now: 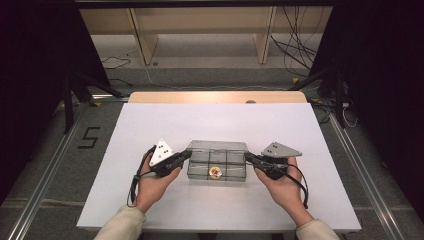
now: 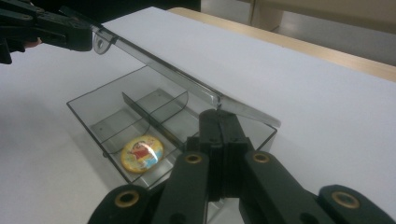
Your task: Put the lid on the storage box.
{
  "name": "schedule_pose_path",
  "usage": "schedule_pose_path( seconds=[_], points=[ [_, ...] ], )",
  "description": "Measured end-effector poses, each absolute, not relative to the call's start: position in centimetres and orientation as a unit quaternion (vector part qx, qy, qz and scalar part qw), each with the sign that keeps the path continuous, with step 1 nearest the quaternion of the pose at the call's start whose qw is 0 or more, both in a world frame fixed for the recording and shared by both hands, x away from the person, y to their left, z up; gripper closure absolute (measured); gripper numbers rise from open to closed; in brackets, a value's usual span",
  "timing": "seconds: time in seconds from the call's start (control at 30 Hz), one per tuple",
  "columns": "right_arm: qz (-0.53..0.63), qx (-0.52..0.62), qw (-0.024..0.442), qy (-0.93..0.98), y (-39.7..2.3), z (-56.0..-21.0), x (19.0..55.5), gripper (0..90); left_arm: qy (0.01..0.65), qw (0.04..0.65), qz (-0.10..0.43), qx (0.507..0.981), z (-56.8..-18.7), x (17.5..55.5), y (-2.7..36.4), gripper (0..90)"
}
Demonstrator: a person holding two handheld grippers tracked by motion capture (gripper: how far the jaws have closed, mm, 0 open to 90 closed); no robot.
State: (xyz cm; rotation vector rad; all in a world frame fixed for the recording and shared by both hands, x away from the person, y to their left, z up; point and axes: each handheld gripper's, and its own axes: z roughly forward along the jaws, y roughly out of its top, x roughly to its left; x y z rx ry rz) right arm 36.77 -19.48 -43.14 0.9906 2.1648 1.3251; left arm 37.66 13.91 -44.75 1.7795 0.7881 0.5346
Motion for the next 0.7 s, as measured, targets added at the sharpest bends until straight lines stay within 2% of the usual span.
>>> schedule_pose_path(
  seconds=[0.7],
  points=[
    [0.471,0.353,0.203,0.782,-19.61,-43.43,36.43,90.0,0.326,0.527,0.221,0.753,-45.00,37.28,13.95,89.3]
  ],
)
